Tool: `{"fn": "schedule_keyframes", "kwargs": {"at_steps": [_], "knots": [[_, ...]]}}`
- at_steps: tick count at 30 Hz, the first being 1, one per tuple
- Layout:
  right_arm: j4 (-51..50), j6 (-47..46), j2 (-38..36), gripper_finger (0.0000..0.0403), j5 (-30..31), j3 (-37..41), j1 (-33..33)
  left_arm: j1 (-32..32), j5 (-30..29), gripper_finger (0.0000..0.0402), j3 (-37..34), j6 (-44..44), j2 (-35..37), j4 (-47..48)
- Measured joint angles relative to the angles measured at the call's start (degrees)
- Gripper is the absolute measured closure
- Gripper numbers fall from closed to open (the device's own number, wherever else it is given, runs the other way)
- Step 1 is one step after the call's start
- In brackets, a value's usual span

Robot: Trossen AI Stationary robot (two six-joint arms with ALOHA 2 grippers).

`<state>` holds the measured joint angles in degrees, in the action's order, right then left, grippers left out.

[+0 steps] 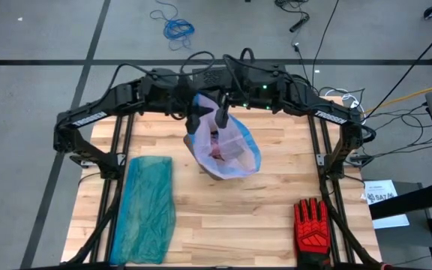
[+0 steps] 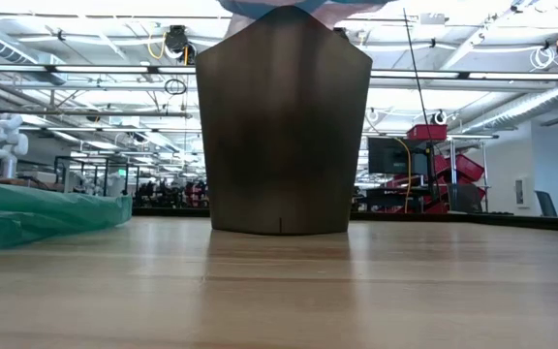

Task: Place trash/remove bag and relplace
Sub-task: Close the trash bag

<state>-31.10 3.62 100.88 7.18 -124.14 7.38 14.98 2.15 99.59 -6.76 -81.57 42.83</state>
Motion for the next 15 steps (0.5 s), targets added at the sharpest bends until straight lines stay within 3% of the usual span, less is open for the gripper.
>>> {"fn": "schedule_keyframes", "kwargs": {"at_steps": [5, 15], "knots": [[0.1, -1.3, -0.9, 0.0403, 0.0, 0.0, 0.0, 0.0, 0.9, 0.0384, 0.0, -0.1, -0.7, -0.5], [1.4, -1.3, -2.7, 0.0403, 0.3, 0.0, 0.1, 0.0, 0.8, 0.0400, 0.0, 0.0, -0.7, 0.0]]}}
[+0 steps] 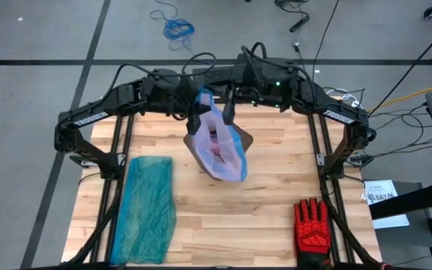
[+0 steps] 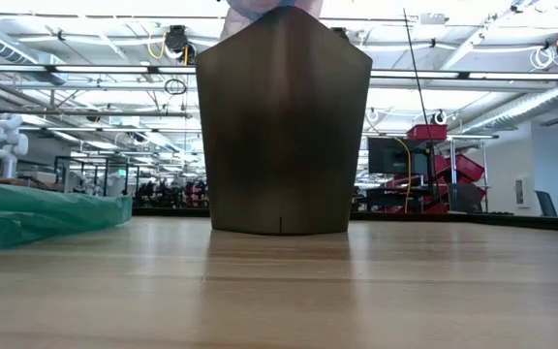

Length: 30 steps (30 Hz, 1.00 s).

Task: Place trash/remove bag and relplace
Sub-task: Close the trash bag

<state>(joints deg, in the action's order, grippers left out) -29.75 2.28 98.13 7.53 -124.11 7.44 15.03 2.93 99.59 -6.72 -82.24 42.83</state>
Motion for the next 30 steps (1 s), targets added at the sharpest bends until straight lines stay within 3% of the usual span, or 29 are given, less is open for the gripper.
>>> {"fn": "schedule_keyframes", "kwargs": {"at_steps": [15, 30], "knots": [[1.7, 0.3, -1.1, 0.0403, 0.4, 0.0, 0.0, -0.2, -0.3, 0.0401, -6.7, -2.0, 0.0, 0.1], [1.2, 1.4, -2.6, 0.0403, 1.9, 0.0, 0.0, -0.2, 0.1, 0.0401, -7.5, -3.5, 0.5, 0.3]]}}
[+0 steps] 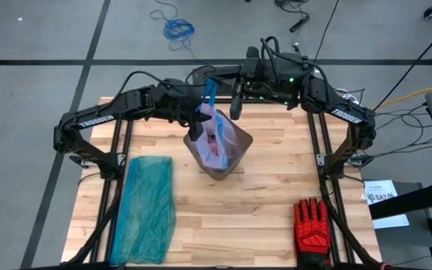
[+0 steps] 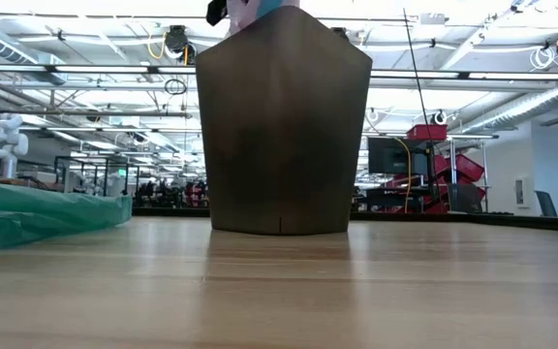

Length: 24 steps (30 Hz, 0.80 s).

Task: Place trash/remove bag and relplace
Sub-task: Close the trash bag

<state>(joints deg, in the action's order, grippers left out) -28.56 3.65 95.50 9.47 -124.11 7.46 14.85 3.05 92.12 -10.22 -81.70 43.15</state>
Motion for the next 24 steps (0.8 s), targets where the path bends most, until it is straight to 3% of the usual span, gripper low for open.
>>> {"fn": "schedule_keyframes", "kwargs": {"at_steps": [9, 24], "knots": [[-0.2, 0.0, 0.0, 0.0403, 0.0, 0.0, 0.1, 0.0, 2.0, 0.0392, 3.7, 0.1, 0.1, 0.0], [0.4, 0.7, 0.0, 0.0403, 0.0, 0.0, 0.1, 0.2, 4.0, 0.0256, 6.6, 2.0, 0.6, 2.2]]}}
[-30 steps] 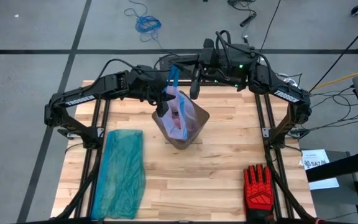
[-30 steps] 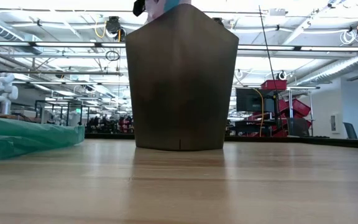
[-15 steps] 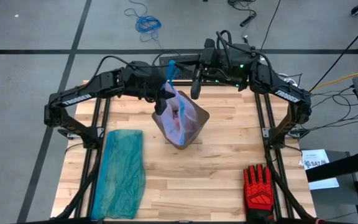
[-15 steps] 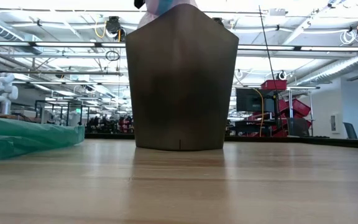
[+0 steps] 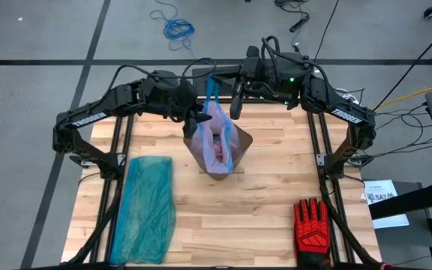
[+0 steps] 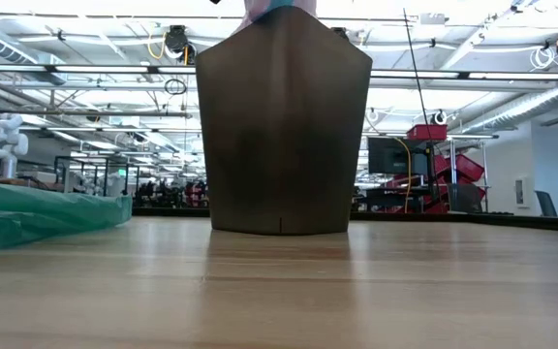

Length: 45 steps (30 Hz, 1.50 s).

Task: Place trash/remove bag and relplace
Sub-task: Close the trash bag

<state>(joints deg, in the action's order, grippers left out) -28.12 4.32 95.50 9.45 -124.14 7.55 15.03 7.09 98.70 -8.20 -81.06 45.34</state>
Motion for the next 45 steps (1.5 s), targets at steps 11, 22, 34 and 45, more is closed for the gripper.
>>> {"fn": "schedule_keyframes", "kwargs": {"at_steps": [11, 22, 34, 45], "knots": [[1.0, 0.0, 0.0, 0.0403, 1.2, 0.0, 0.0, 0.2, 2.1, 0.0227, 0.0, -0.5, 4.4, -6.8], [4.1, -0.2, 0.0, 0.0403, 1.1, 0.0, -0.2, 0.4, 3.1, 0.0209, 0.0, -2.1, 1.1, -11.5], [7.4, -0.6, 0.1, 0.0403, 0.7, 0.0, -0.2, 0.7, 2.4, 0.0209, 0.0, -2.2, 0.2, -18.5], [10.2, -0.7, 0.1, 0.0403, -0.5, 0.0, -0.2, 0.7, 5.0, 0.0209, 0.0, -5.1, -3.5, -22.9]]}}
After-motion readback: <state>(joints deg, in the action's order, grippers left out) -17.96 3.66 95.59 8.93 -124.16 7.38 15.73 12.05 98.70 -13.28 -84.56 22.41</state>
